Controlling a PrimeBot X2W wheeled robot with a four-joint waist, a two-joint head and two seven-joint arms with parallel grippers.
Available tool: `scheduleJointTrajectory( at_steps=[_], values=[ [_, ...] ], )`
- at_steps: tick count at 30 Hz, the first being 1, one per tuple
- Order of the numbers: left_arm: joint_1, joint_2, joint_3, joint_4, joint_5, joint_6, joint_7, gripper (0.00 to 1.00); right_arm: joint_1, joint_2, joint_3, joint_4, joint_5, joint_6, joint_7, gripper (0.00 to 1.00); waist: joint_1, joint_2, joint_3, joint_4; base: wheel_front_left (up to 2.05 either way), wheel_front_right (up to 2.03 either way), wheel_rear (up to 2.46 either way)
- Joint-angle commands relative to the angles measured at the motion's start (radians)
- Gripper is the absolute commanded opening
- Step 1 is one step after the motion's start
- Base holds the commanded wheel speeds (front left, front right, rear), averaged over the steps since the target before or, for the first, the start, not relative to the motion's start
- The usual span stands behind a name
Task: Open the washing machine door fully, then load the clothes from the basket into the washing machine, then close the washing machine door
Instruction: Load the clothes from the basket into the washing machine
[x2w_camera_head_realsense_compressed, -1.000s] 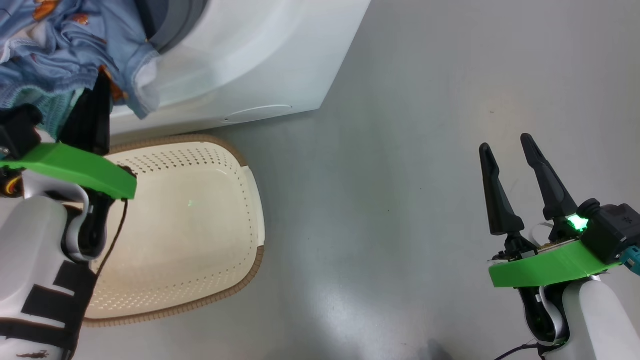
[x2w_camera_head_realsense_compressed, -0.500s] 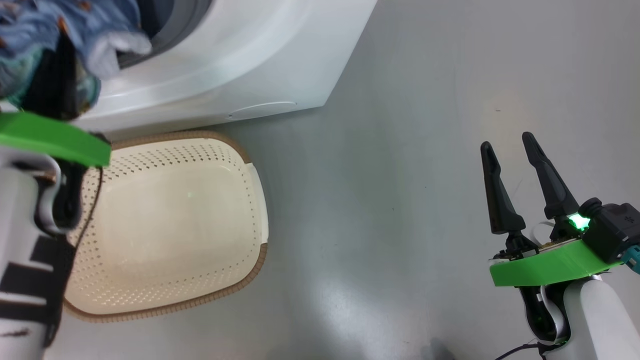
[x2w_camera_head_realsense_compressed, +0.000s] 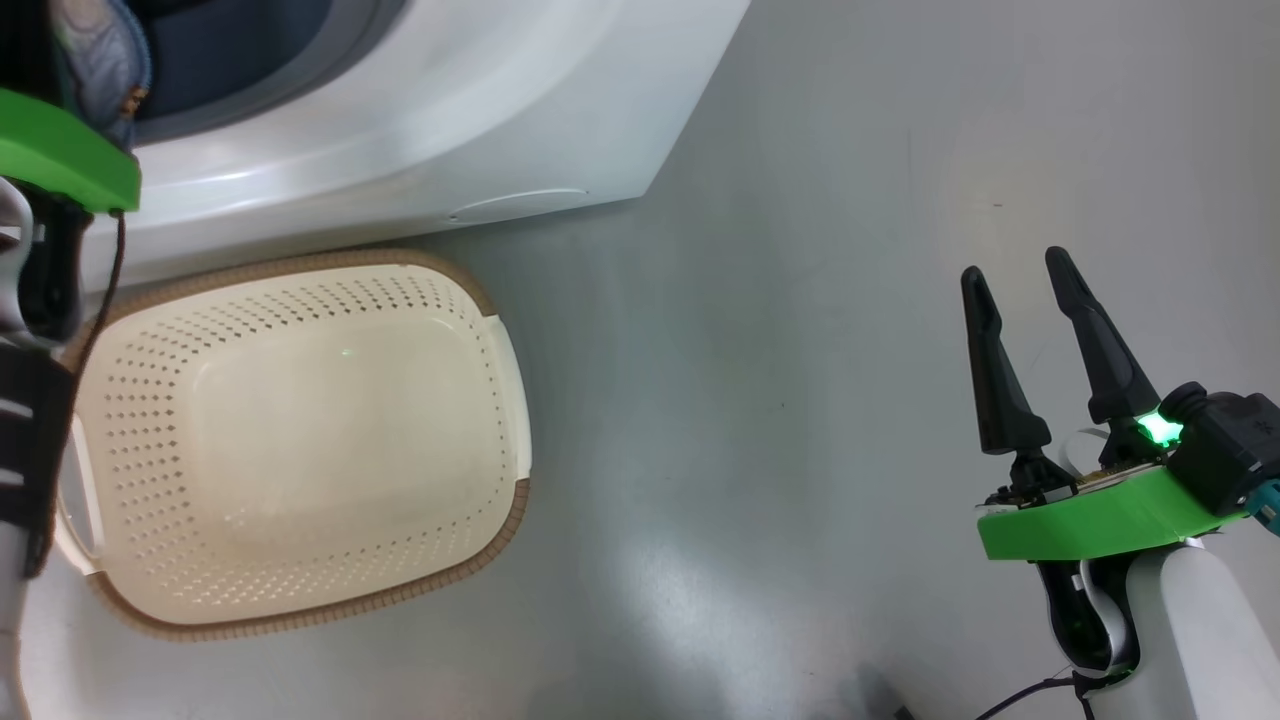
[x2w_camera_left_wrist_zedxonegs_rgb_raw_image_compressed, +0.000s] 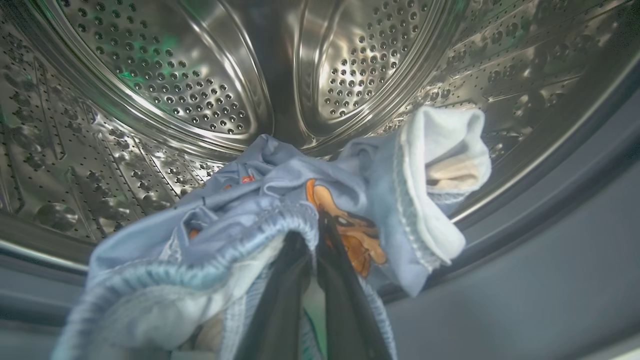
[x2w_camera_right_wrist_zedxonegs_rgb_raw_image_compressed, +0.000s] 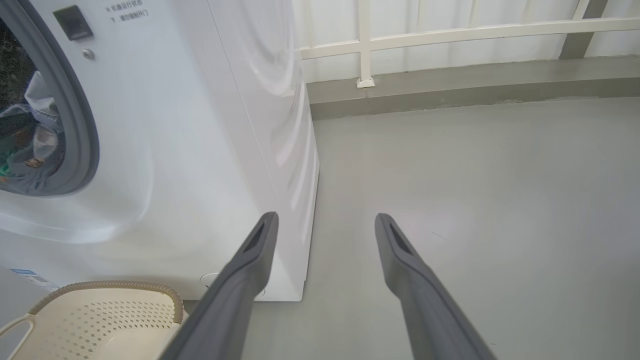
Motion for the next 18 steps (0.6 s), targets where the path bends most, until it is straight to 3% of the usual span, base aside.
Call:
scheduleJointTrajectory(
  at_steps=[1, 9, 18],
  values=[
    [-0.030, 0.046, 0.016, 0.003, 0.009, -0.002, -0.005, 0.00, 0.007, 0.001, 0.026, -0.025, -0.003, 0.008, -0.007, 1.00, 0.0000, 0.0000, 0.002, -0.003, 0.00, 0.00, 0.00],
    [-0.178, 0.056, -0.010, 0.097, 0.023, -0.003, -0.005, 0.00, -0.002, 0.008, 0.039, -0.025, -0.002, 0.008, -0.007, 1.00, 0.0000, 0.0000, 0.019, -0.025, 0.00, 0.00, 0.00],
    [-0.205, 0.061, 0.171, -0.034, 0.189, 0.006, -0.005, 0.00, -0.017, 0.021, 0.050, -0.025, 0.000, 0.008, -0.007, 1.00, 0.0000, 0.0000, 0.040, -0.054, 0.00, 0.00, 0.00]
  ],
)
